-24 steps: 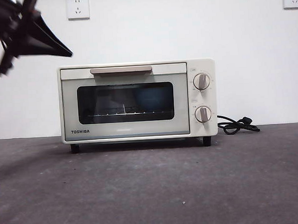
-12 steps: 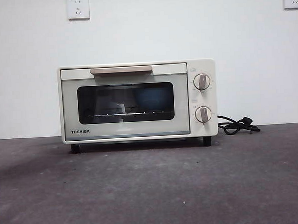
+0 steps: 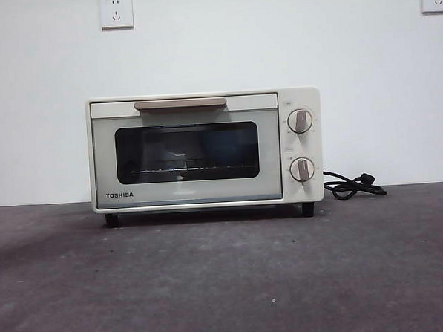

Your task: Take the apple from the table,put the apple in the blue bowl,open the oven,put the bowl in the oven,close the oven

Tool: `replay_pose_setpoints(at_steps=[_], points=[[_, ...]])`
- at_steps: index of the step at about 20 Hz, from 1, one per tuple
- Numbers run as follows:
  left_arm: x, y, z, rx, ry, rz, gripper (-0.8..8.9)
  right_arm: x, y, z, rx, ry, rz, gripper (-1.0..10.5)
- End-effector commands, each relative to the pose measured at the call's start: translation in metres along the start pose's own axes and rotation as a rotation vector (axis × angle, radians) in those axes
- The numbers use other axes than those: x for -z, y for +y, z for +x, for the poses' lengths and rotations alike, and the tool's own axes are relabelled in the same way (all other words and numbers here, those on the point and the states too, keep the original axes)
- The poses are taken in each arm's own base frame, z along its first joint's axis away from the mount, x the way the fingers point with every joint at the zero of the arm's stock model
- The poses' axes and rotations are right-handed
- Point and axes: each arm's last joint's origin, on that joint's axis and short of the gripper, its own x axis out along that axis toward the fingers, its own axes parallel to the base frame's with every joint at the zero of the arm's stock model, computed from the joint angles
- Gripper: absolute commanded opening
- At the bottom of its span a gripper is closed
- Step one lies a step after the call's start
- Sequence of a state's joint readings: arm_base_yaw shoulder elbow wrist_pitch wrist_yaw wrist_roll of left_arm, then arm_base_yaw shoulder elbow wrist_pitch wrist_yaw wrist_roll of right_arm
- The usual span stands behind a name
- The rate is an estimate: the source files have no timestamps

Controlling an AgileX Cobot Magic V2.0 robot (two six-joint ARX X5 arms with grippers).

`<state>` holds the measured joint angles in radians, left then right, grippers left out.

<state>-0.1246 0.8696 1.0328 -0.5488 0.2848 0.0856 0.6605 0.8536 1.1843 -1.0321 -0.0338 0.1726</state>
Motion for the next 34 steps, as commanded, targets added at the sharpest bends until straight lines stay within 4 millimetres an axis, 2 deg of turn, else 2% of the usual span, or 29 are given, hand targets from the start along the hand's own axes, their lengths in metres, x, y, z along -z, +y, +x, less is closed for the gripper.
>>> replay_pose_setpoints(at_steps=[1, 4, 7, 11, 15, 19, 24, 34], points=[[0.014, 0.000, -0.007, -0.039, -0.131, 0.228, -0.04, 0.001, 0.000, 0.002, 0.001, 0.004, 0.008, 0.0], [0.055, -0.001, -0.010, -0.100, -0.280, 0.281, -0.04, 0.001, 0.000, 0.002, 0.001, 0.004, 0.008, 0.0], [0.114, -0.003, -0.003, -0.112, -0.313, 0.274, -0.04, 0.001, 0.000, 0.002, 0.001, 0.004, 0.008, 0.0], [0.175, -0.003, 0.006, -0.183, -0.300, 0.107, -0.04, 0.001, 0.000, 0.002, 0.001, 0.004, 0.008, 0.0], [0.208, -0.001, 0.011, -0.258, -0.289, 0.043, -0.04, 0.001, 0.000, 0.002, 0.001, 0.004, 0.008, 0.0], [0.223, 0.002, 0.010, -0.374, -0.261, -0.027, -0.04, 0.001, 0.000, 0.002, 0.001, 0.004, 0.008, 0.0], [0.233, 0.003, 0.007, -0.409, -0.190, -0.045, -0.04, 0.001, 0.000, 0.002, 0.001, 0.004, 0.008, 0.0], [0.233, 0.004, 0.008, -0.398, -0.184, -0.049, -0.04, 0.000, 0.000, 0.002, 0.001, 0.003, 0.008, 0.0]])
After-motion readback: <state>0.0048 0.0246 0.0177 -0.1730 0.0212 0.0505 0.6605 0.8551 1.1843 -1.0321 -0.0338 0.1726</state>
